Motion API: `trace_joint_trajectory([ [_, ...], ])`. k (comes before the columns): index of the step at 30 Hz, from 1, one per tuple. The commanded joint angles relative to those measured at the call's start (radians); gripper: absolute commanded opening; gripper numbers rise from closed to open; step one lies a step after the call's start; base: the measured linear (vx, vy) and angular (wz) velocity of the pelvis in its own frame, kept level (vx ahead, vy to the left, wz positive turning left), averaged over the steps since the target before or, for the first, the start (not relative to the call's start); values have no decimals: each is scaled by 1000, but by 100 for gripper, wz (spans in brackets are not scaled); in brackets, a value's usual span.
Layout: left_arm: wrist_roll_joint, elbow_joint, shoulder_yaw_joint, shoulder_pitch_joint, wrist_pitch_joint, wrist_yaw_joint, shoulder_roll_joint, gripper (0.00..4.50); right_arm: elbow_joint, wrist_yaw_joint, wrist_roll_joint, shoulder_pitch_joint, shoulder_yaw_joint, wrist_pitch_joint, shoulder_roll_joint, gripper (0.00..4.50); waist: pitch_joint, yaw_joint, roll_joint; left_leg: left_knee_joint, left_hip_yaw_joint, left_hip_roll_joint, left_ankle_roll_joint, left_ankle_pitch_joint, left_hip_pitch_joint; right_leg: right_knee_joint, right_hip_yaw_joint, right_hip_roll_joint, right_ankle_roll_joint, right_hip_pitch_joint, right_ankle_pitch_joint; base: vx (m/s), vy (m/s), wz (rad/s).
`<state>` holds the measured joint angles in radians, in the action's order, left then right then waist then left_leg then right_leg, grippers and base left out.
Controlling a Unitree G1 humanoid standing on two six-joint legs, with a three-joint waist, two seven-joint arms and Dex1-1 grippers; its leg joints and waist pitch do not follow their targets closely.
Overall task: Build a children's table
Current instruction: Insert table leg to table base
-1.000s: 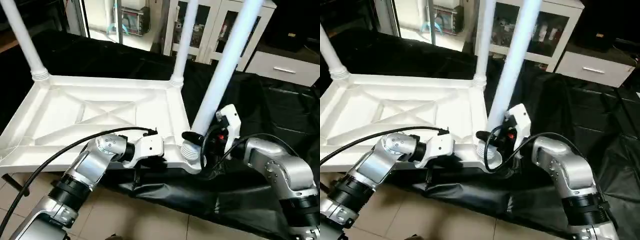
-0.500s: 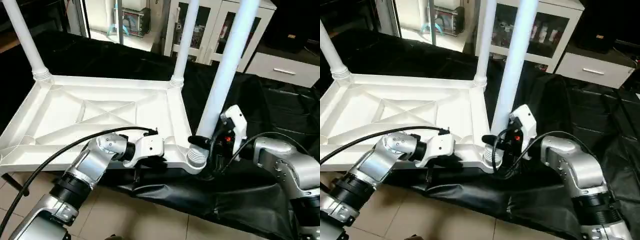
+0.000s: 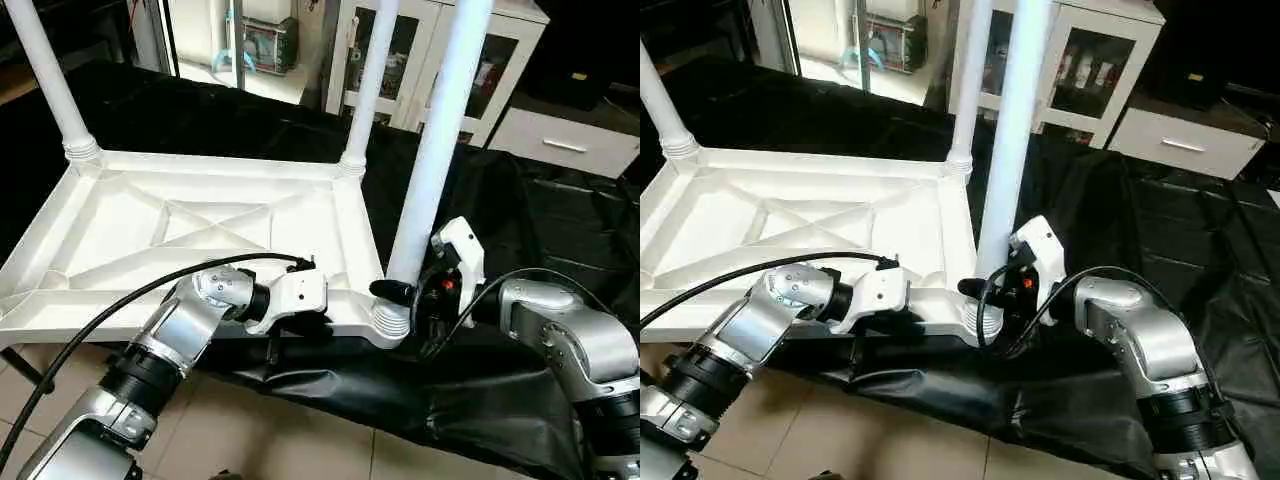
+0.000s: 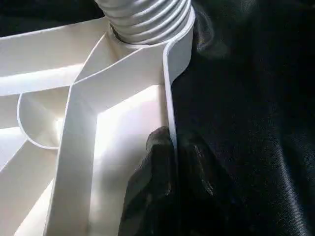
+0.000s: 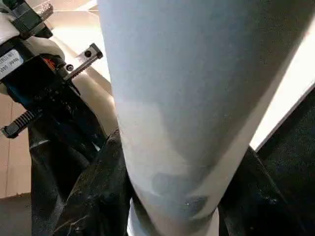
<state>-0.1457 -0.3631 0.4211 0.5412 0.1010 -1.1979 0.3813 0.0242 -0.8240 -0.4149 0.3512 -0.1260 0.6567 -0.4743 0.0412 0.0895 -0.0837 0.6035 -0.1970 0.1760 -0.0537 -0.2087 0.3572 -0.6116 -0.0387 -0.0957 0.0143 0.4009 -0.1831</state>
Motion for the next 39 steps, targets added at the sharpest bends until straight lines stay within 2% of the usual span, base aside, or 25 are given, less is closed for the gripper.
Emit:
trace_joint_trajectory([
  [1,17,-17,35,-12,-34,-15,-22,2,25,-5,22,-3,-28,3,8,189,-46,-6,-11,-86,23,57,-4,-187,-8,75,37,-57,-159,-27,-287,0,0,0],
  [4,18,-21,33,-8,-34,-20,-21,2,43,-7,24,-4,-27,-1,18,189,-45,-7,-6,-88,25,57,-12,-211,-8,78,37,-57,-157,-24,-307,0,0,0],
  [8,18,-20,32,-8,-34,-21,-19,2,64,12,20,-4,-11,-4,30,189,-46,-9,-7,-90,26,58,-23,-235,-11,79,38,-57,-154,-24,-320,0,0,0],
  [14,20,-17,30,-11,-31,-25,-16,2,89,44,-21,-31,68,7,55,189,-46,-9,-6,-91,25,58,-23,-238,-12,79,38,-57,-164,-24,-300,0,0,0],
  [17,21,-22,28,-8,-30,-23,-17,2,99,64,-56,-53,113,12,81,189,-47,-8,-9,-91,25,58,-21,-233,-10,79,37,-57,-165,-25,-295,0,0,0],
  [21,22,-23,26,-6,-29,-22,-17,2,96,65,-69,-75,128,5,94,189,-47,-8,-6,-92,25,59,-24,-236,-13,79,38,-57,-167,-23,-291,0,0,0],
  [28,23,-23,21,-5,-25,-21,-17,2,61,37,-52,-170,121,-114,122,189,-46,-6,-5,-94,26,59,-23,-253,-11,82,38,-58,-157,-23,-306,0,0,0],
  [30,23,-22,19,-6,-24,-21,-15,2,58,44,-31,-198,121,-172,135,189,-45,-5,-3,-95,26,60,-23,-259,-11,84,38,-58,-156,-21,-307,0,0,0],
  [31,24,-22,19,-6,-23,-21,-15,2,55,44,-37,-208,129,-183,146,189,-45,-6,-5,-95,27,59,-23,-256,-8,82,38,-58,-154,-23,-303,0,0,0],
  [36,24,-24,15,-4,-22,-20,-14,2,46,58,-51,-245,153,-249,186,189,-42,-6,-1,-100,29,60,-24,-288,-10,87,39,-59,-153,-20,-331,0,0,0],
  [39,25,-21,13,-5,-18,-20,-11,2,32,56,-31,-273,141,-341,207,189,-42,-7,1,-102,30,61,-29,-309,-10,89,39,-60,-147,-19,-347,0,0,0],
])
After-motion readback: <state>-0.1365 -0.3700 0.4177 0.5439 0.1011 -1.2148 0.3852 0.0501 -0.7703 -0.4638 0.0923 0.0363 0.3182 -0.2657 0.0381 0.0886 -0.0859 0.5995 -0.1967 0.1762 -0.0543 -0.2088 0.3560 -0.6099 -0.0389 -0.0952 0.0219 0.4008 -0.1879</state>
